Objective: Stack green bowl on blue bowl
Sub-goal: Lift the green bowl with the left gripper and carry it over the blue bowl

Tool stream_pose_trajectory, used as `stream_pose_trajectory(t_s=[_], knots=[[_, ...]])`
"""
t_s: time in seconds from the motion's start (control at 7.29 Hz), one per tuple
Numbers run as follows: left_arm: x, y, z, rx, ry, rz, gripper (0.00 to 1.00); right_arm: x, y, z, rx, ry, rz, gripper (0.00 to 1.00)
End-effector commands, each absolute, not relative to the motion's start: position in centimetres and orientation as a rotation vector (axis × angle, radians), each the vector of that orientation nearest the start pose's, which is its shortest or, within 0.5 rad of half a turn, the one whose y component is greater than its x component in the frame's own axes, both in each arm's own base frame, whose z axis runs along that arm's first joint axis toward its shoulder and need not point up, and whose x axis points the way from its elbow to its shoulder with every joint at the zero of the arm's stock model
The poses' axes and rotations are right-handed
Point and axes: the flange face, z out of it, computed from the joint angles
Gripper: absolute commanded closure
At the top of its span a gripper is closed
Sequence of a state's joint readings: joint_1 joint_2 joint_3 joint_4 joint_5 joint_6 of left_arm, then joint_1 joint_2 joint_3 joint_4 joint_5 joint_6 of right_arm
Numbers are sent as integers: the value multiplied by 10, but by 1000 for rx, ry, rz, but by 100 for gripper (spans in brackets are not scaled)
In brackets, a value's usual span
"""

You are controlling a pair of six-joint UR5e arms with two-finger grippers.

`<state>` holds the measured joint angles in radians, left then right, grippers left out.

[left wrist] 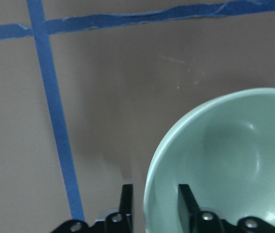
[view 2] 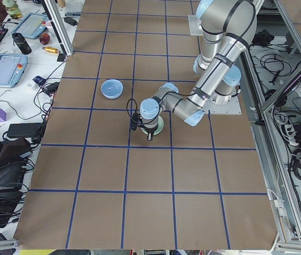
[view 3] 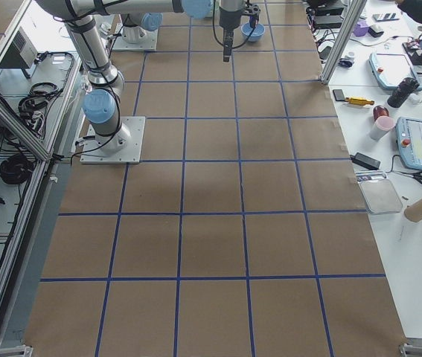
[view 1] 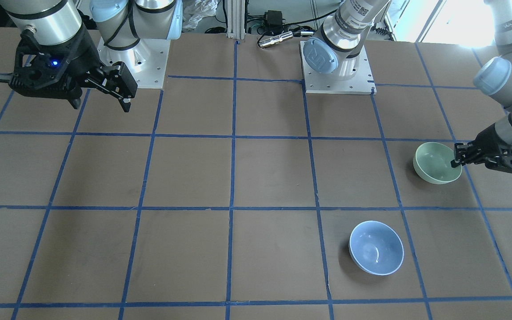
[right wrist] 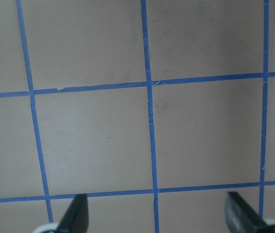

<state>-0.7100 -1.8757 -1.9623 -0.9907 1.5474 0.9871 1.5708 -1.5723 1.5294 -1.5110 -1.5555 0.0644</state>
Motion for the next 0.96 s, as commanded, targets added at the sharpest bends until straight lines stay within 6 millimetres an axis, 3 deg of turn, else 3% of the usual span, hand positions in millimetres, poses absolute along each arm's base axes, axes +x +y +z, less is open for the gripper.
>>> stream_pose_trajectory(t_s=[0.0,0.14,0.41,0.55,0.69,0.82], knots=[[304,-456,235,189,3208,61,100,135,-489,503,101,3125,27,0],[300,-494,265,159,3193,24,100,135,-489,503,101,3125,27,0],[202,-576,324,-25,3253,62,100,135,-489,503,101,3125,27,0],[164,-607,332,-78,3258,31,100,135,-489,503,101,3125,27,0],[138,-626,327,-130,3256,41,100,135,-489,503,101,3125,27,0],[99,-642,315,-205,3250,62,100,135,-489,503,101,3125,27,0]])
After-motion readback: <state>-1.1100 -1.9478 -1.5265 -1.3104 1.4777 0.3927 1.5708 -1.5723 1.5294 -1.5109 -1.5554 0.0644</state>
